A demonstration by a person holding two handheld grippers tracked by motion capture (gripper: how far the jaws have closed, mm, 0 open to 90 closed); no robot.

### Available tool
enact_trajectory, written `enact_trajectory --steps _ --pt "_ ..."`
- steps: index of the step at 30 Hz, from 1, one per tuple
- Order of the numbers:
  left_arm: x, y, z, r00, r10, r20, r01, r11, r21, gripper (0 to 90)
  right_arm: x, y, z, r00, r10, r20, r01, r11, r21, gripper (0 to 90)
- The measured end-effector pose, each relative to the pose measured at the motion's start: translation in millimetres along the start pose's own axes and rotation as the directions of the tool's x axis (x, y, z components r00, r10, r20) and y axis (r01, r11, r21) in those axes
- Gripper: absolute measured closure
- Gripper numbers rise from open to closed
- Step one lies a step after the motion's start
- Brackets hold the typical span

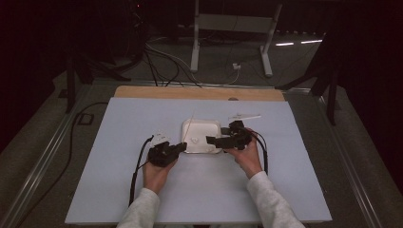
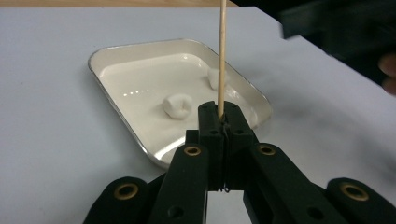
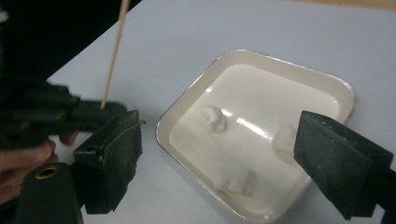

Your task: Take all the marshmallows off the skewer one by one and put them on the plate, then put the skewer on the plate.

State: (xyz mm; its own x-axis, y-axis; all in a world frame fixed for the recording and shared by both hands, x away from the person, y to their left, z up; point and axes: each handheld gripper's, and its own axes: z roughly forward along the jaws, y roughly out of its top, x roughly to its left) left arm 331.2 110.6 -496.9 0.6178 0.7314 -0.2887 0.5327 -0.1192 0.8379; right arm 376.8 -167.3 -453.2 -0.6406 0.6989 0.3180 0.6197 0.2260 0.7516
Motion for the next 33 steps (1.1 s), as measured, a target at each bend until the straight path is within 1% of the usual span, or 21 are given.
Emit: enact_trajectory --steps 1,4,6,9,11,12,13,14,18,19,21,24,25,28,31,33 --pt "1.5 4.4 2.3 0.9997 -0.019 -0.015 0.019 0.9998 0.003 90.0 0.9 -1.7 -2.8 1.0000 -0.009 0.000 0.009 1.000 -0.009 14.7" --pt "3.7 10.2 5.6 0.9984 -0.041 -0.039 0.042 0.9991 0.005 90.0 2.8 -7.8 -9.9 0.9997 -0.023 0.005 0.023 1.000 -0.019 14.7" --pt "5.2 13.2 7.9 0.9969 -0.055 -0.056 0.056 0.9984 0.014 90.0 3.3 -12.1 -14.0 0.9995 -0.025 0.019 0.025 1.000 -0.017 14.7" --pt "8.0 14.9 11.7 0.9932 -0.087 -0.077 0.089 0.9957 0.023 89.9 3.4 -18.3 -18.8 0.9992 -0.025 0.030 0.026 0.999 -0.022 14.7" --pt "9.8 14.8 14.9 0.9906 -0.100 -0.093 0.104 0.9940 0.034 89.9 3.2 -21.9 -21.7 0.9986 -0.030 0.043 0.031 0.999 -0.021 14.7" --pt "9.8 14.8 14.9 0.9906 -0.100 -0.093 0.104 0.9940 0.034 89.9 3.2 -21.9 -21.7 0.9986 -0.030 0.043 0.031 0.999 -0.021 14.7" --pt "11.3 14.1 18.1 0.9876 -0.112 -0.110 0.118 0.9917 0.051 89.7 2.0 -25.6 -24.6 0.9986 -0.024 0.047 0.025 0.999 -0.025 14.7" --pt "12.4 13.5 19.7 0.9853 -0.123 -0.119 0.130 0.9897 0.059 89.6 1.8 -26.8 -25.8 0.9985 -0.023 0.050 0.025 0.999 -0.028 14.7" --pt "15.4 11.4 25.7 0.9788 -0.151 -0.138 0.163 0.9831 0.082 89.6 0.7 -32.8 -31.5 0.9982 -0.024 0.054 0.026 0.999 -0.033 14.7" --pt "16.0 11.0 27.2 0.9777 -0.152 -0.145 0.166 0.9817 0.093 89.6 0.0 -34.2 -32.9 0.9980 -0.029 0.057 0.031 0.999 -0.035 14.7" --pt "16.8 9.9 30.4 0.9753 -0.162 -0.150 0.179 0.9781 0.106 89.6 -0.6 -36.7 -35.9 0.9976 -0.025 0.064 0.028 0.999 -0.036 14.7" --pt "16.6 8.8 33.2 0.9738 -0.162 -0.160 0.182 0.9760 0.120 89.5 -1.9 -39.7 -39.4 0.9978 -0.018 0.063 0.021 0.999 -0.044 14.7" --pt "16.6 8.1 35.6 0.9717 -0.172 -0.162 0.194 0.9727 0.128 89.5 -2.2 -40.5 -40.2 0.9978 -0.018 0.064 0.021 0.999 -0.047 14.8" --pt "15.6 7.8 38.7 0.9696 -0.178 -0.168 0.203 0.9688 0.142 89.4 -2.3 -42.0 -41.2 0.9981 -0.014 0.060 0.017 0.999 -0.051 14.8" --pt "14.5 8.3 41.0 0.9645 -0.195 -0.179 0.222 0.9635 0.150 89.3 -1.9 -42.6 -40.9 0.9981 -0.017 0.059 0.020 0.999 -0.050 14.8" --pt "15.1 9.1 42.6 0.9594 -0.209 -0.190 0.239 0.9584 0.155 89.3 -1.3 -42.5 -41.1 0.9984 -0.017 0.054 0.020 0.998 -0.052 14.8"
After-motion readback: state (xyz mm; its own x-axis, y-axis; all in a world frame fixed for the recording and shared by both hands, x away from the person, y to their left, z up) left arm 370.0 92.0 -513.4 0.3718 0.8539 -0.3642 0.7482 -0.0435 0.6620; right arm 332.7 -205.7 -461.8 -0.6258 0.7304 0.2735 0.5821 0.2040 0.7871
